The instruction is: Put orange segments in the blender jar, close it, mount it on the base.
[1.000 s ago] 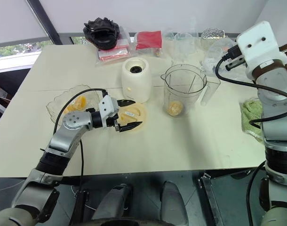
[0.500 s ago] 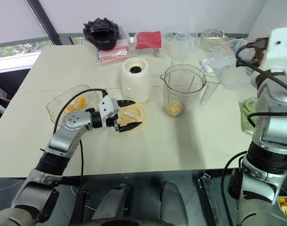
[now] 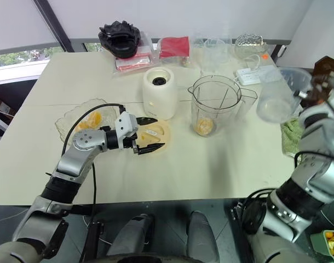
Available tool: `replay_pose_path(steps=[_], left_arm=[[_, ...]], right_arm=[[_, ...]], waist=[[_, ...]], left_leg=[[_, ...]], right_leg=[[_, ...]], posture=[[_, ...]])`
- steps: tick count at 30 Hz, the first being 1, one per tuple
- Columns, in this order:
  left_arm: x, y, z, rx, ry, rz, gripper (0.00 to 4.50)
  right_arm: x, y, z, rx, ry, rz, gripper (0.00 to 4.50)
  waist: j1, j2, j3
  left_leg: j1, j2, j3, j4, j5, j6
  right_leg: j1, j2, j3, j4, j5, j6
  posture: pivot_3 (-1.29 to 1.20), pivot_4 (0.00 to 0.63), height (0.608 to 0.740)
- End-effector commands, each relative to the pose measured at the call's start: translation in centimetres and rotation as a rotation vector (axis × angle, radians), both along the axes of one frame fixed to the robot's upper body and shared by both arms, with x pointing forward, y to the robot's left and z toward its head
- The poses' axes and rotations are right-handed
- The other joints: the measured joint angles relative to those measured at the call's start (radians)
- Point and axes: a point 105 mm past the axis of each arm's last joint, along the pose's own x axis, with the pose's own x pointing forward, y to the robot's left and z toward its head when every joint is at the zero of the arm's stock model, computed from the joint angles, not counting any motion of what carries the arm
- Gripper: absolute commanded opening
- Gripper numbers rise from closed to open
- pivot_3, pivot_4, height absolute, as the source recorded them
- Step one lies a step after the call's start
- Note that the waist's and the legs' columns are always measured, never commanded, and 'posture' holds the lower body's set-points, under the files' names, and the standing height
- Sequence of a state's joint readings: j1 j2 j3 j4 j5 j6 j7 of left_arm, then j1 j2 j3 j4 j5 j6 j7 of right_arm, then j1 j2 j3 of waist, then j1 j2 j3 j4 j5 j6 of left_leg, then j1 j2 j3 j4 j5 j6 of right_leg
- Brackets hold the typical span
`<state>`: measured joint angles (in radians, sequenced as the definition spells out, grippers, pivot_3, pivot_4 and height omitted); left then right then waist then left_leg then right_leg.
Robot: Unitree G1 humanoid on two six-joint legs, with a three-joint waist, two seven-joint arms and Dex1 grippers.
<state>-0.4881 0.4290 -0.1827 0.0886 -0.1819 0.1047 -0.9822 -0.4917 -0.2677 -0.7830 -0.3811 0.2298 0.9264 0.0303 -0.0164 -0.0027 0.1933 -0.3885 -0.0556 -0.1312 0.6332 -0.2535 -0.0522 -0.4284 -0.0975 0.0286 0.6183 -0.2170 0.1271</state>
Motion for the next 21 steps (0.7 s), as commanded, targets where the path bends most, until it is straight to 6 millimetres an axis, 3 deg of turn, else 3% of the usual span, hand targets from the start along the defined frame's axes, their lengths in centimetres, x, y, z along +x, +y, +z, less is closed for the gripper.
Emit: replay_pose_path(steps=[1,11,21], left_arm=[[0.1,-0.1,1.0,0.009,-0.035,-0.021,4.50],[0.1,0.5,1.3,0.029,-0.041,-0.024,4.50],[-0.1,0.9,2.0,0.026,-0.038,-0.005,4.50]], right_arm=[[-0.7,-0.4,1.5,-0.012,-0.171,-0.029,0.03],[-0.4,-1.8,-5.1,0.005,-0.151,-0.123,0.03],[0.8,-1.9,-8.1,0.020,-0.132,-0.184,0.03]], waist=[[-0.005,0.001,0.000],[-0.005,0.001,0.000],[-0.008,0.001,-0.001]], left_leg=[[0.001,0.000,0.000,0.000,0.000,0.000],[0.004,0.000,0.001,0.000,0.000,0.000],[0.005,0.000,0.001,0.000,0.000,-0.001]], right_leg=[[0.000,0.000,0.000,0.000,0.000,0.000],[0.001,0.000,0.001,0.003,0.000,0.000],[0.001,0.000,0.001,0.004,0.000,0.000]], posture=[[0.00,0.150,0.740],[0.00,0.150,0.740],[0.00,0.150,0.740]])
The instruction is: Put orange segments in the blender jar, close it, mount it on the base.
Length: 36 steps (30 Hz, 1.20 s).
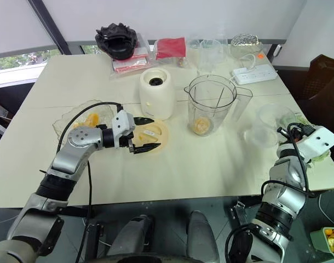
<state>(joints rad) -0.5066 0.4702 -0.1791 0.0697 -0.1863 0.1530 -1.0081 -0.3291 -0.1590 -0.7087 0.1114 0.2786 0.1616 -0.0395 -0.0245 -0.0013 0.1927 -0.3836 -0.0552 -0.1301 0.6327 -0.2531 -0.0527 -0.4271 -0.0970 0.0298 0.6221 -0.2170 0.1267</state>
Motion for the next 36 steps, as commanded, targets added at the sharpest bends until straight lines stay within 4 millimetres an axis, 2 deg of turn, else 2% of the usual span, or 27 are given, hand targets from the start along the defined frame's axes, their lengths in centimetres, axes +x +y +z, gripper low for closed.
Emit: replay_pose_path(steps=[1,10,14,18,27,31,33,36], left_arm=[[-0.3,0.2,1.6,-0.016,-0.051,-0.003,4.50],[-0.5,0.5,1.6,-0.005,-0.056,0.015,4.50],[-0.5,0.6,1.6,-0.005,-0.053,0.018,4.50],[-0.5,0.5,1.6,-0.009,-0.050,0.020,4.50],[-0.1,0.1,1.8,-0.037,-0.055,0.026,4.50],[0.6,0.2,1.8,-0.026,-0.044,0.016,4.50],[1.1,0.4,1.7,0.007,-0.029,-0.005,4.50],[1.9,0.9,1.6,0.063,-0.011,-0.039,4.50]], right_arm=[[0.2,-0.2,1.0,-0.040,-0.050,-0.030,0.03],[0.0,-0.5,-1.5,-0.039,0.007,-0.059,0.03],[-0.3,-0.4,-2.2,-0.049,0.035,-0.060,1.41],[-0.9,-0.2,-2.6,-0.069,0.069,-0.055,3.54],[-2.7,1.2,-2.9,-0.095,0.105,-0.019,3.54],[-4.7,4.1,-3.4,-0.090,0.155,0.098,3.54],[-5.7,6.0,-2.4,-0.045,0.138,0.217,3.54],[-7.3,7.6,-0.6,-0.076,0.172,0.357,3.54]], waist=[[0.000,0.000,0.000],[-0.002,0.000,0.000],[-0.009,0.000,0.000],[-0.019,0.000,0.000],[-0.019,0.000,0.000],[-0.015,0.000,0.000],[-0.015,0.000,0.000],[-0.018,-0.001,0.000]], left_leg=[[0.000,0.000,0.000,0.000,0.000,0.000],[0.001,0.000,0.000,0.000,0.000,0.000],[0.001,0.000,0.000,0.000,0.000,0.000],[0.001,0.000,0.000,0.000,0.000,0.000],[0.008,0.000,0.004,-0.001,0.000,0.000],[0.009,0.000,0.005,-0.001,0.000,0.000],[0.009,0.000,0.005,-0.001,0.000,0.000],[0.009,0.000,0.006,0.000,0.000,0.000]], right_leg=[[0.000,0.000,0.000,0.000,0.000,0.000],[0.000,0.000,0.000,0.000,0.000,0.000],[0.001,0.000,0.001,0.000,0.000,0.000],[0.001,0.000,0.001,0.000,0.000,0.000],[0.004,0.001,0.006,0.003,0.000,0.000],[0.005,0.001,0.007,0.003,-0.001,0.000],[0.004,0.001,0.008,0.004,-0.001,0.001],[0.004,0.001,0.010,0.004,-0.001,0.001]], posture=[[0.00,0.150,0.740],[0.00,0.150,0.740],[0.00,0.150,0.740],[0.00,0.150,0.740],[0.00,0.150,0.740],[0.00,0.150,0.740],[0.00,0.150,0.740],[0.00,0.150,0.740]])
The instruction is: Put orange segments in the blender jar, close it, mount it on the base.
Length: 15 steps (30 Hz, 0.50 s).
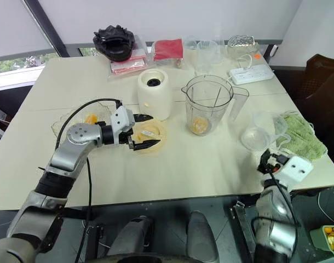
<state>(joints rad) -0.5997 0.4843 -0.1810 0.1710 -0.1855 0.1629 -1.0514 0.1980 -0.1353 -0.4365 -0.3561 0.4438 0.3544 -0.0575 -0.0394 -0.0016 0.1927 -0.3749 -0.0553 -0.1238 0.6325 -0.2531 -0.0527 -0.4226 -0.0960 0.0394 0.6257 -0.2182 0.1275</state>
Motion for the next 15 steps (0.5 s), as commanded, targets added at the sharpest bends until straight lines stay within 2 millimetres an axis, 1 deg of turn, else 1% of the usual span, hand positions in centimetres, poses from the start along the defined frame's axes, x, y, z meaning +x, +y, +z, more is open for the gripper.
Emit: replay_pose_path(steps=[1,5,7,9,11,15], left_arm=[[0.7,0.7,0.8,0.058,-0.022,-0.049,4.50],[1.9,1.5,0.6,0.149,0.010,-0.096,4.50],[2.7,2.0,0.2,0.213,0.029,-0.113,4.50],[3.4,2.5,-0.4,0.285,0.044,-0.132,4.50],[4.2,2.6,-1.2,0.359,0.050,-0.139,4.50],[5.1,1.9,-2.0,0.459,0.008,-0.154,4.50]], right_arm=[[-1.1,2.0,4.6,-0.054,-0.051,0.187,3.54],[-3.3,3.5,6.9,-0.141,0.015,0.371,3.54],[-4.2,4.6,8.6,-0.217,0.028,0.471,3.54],[-4.6,5.6,9.9,-0.272,0.032,0.550,3.54],[-4.6,7.0,11.1,-0.289,0.007,0.626,3.54],[-4.5,9.9,12.2,-0.272,-0.028,0.751,3.54]], waist=[[-0.003,0.000,0.000],[0.001,-0.002,0.000],[0.001,-0.004,0.000],[0.001,-0.006,0.000],[0.003,-0.010,0.001],[0.010,-0.016,0.002]], left_leg=[[0.000,0.000,0.001,0.000,0.000,0.000],[0.001,0.001,0.003,0.000,0.000,0.000],[0.000,0.001,0.004,0.000,0.000,0.000],[0.000,0.001,0.004,0.000,0.000,0.000],[0.000,0.001,0.005,0.000,0.000,0.000],[-0.001,0.001,0.005,0.000,-0.001,0.001]], right_leg=[[0.000,0.000,0.001,-0.001,0.000,0.000],[0.000,0.001,0.002,-0.001,-0.001,0.001],[0.000,0.001,0.002,-0.003,-0.002,0.004],[0.000,0.001,0.002,-0.004,-0.003,0.005],[0.001,0.001,0.002,-0.005,-0.003,0.006],[0.002,0.000,0.002,-0.008,-0.003,0.006]], posture=[[0.00,0.150,0.740],[0.00,0.150,0.740],[0.00,0.150,0.740],[0.00,0.150,0.740],[0.00,0.150,0.740],[0.00,0.150,0.740]])
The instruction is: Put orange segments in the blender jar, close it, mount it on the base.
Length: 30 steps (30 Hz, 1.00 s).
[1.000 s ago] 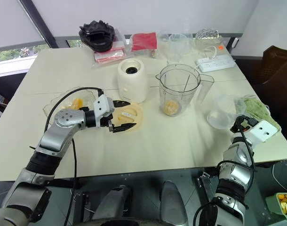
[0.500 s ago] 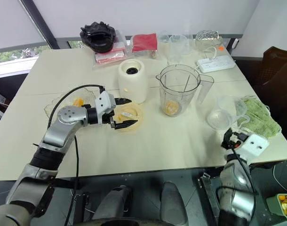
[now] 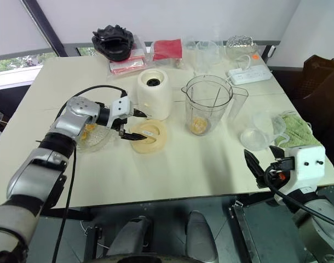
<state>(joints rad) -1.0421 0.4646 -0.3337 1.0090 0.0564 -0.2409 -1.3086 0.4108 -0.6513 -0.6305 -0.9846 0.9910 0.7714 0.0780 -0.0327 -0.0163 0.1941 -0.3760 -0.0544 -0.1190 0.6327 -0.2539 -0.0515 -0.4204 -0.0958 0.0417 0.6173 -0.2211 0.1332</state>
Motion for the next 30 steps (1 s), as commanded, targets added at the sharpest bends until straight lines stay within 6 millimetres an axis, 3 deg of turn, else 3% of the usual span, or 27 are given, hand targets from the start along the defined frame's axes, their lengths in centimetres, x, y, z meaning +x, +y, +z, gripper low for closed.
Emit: replay_pose_path(steps=[1,8,19,28,30], left_arm=[[0.6,-0.6,0.0,0.074,-0.075,-0.037,4.50],[1.7,-2.3,-2.1,0.202,-0.171,-0.013,4.50],[2.2,-2.4,-4.0,0.291,-0.155,0.059,4.50],[1.9,-2.7,-4.9,0.297,-0.028,0.124,0.27],[1.8,-2.8,-5.1,0.288,0.003,0.150,0.25]], right_arm=[[-0.4,2.8,1.0,0.026,-0.016,0.119,3.54],[0.4,4.3,1.7,0.018,-0.033,0.145,3.54],[0.6,4.3,2.0,-0.004,-0.038,0.108,3.54],[0.6,4.1,2.2,-0.020,-0.040,0.086,3.61],[0.7,4.1,2.3,-0.025,-0.041,0.082,3.61]], waist=[[0.005,-0.002,0.001],[0.030,-0.006,0.002],[0.040,-0.007,0.002],[0.045,-0.005,0.001],[0.046,-0.006,0.001]], left_leg=[[0.000,0.000,0.000,0.000,0.000,0.001],[-0.003,-0.001,0.000,0.001,-0.002,0.004],[-0.004,-0.001,0.001,0.006,-0.004,0.006],[0.003,-0.001,0.001,0.014,-0.007,0.011],[0.003,-0.001,0.001,0.015,-0.007,0.010]], right_leg=[[0.000,0.000,0.000,-0.001,0.000,-0.001],[0.000,-0.001,0.000,-0.003,0.002,-0.001],[0.001,-0.001,0.000,-0.003,0.003,0.001],[0.012,-0.001,0.000,-0.004,0.000,0.005],[0.014,-0.001,-0.001,-0.005,0.000,0.004]], posture=[[0.00,0.150,0.740],[0.00,0.150,0.740],[0.00,0.150,0.740],[0.00,0.150,0.740],[0.00,0.150,0.740]])
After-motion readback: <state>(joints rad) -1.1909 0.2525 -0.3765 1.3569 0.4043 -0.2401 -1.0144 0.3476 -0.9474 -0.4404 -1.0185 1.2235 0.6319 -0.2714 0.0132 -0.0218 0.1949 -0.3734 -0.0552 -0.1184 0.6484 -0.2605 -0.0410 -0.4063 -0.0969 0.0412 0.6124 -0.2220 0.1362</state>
